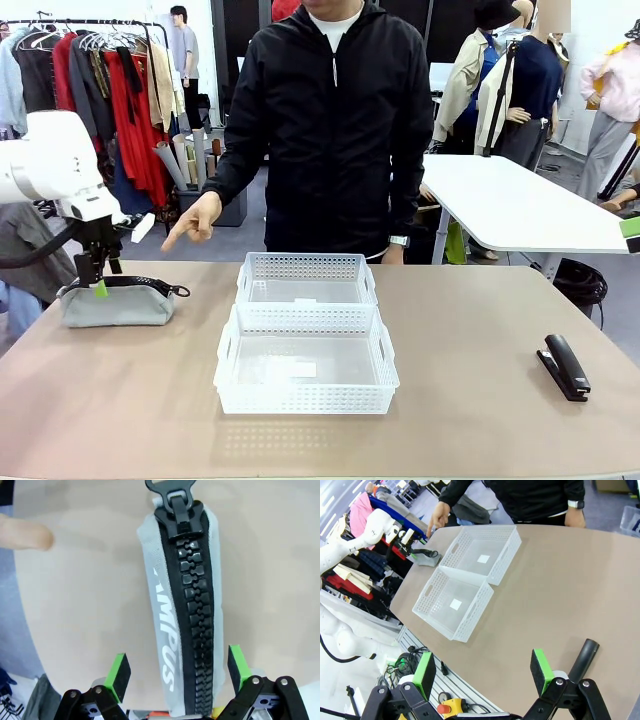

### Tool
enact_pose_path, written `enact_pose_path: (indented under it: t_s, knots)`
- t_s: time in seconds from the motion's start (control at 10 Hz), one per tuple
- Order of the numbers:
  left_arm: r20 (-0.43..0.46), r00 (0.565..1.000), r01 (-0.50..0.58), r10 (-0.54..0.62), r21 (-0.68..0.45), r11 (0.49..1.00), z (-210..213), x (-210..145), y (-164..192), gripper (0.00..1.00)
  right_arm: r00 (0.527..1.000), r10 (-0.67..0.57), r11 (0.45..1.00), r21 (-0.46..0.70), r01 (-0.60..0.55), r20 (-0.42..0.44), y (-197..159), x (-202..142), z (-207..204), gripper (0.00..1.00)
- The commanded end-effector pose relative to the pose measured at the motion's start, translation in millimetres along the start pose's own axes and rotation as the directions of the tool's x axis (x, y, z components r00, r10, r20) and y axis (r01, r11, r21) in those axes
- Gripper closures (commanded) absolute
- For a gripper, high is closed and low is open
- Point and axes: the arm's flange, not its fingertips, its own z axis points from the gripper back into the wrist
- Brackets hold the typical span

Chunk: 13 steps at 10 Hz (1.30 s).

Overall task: Distribute items into two baskets.
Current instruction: Pick up the Pencil pouch that the person points to.

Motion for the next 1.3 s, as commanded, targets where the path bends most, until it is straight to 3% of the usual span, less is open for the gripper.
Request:
enact_pose_path:
  t_s: [0.0, 0.3, 0.6, 0.7, 1.1, 1.2]
  knots:
    - [0.044, 0.999, 0.03, -0.03, 0.007, 1.0, -12, -4, 3, 0.0, 1.0, 0.007, 1.0, 0.015, -0.007, 0.012, 1, 2, 0, 0.0]
    - [0.004, 0.999, 0.042, -0.043, 0.081, 0.996, -40, 3, -2, 0.0, 1.0, 0.007, 1.0, 0.015, -0.007, 0.012, 1, 2, 0, 0.0]
    - [0.016, 1.0, 0.024, -0.025, 0.072, 0.997, -42, 3, -1, 0.0, 1.0, 0.007, 1.0, 0.015, -0.007, 0.012, 1, 2, 0, 0.0]
    - [0.016, 0.999, 0.033, -0.034, 0.073, 0.997, -40, 5, -3, 0.11, 1.0, 0.007, 1.0, 0.015, -0.007, 0.012, 1, 2, 0, 0.0]
    - [0.022, 0.999, 0.023, -0.024, 0.047, 0.999, -40, 6, -6, 0.89, 1.0, 0.007, 1.0, 0.015, -0.007, 0.012, 1, 2, 0, 0.0]
    - [0.028, 0.999, 0.024, -0.025, 0.043, 0.999, -40, 7, -6, 1.0, 1.0, 0.007, 1.0, 0.015, -0.007, 0.012, 1, 2, 0, 0.0]
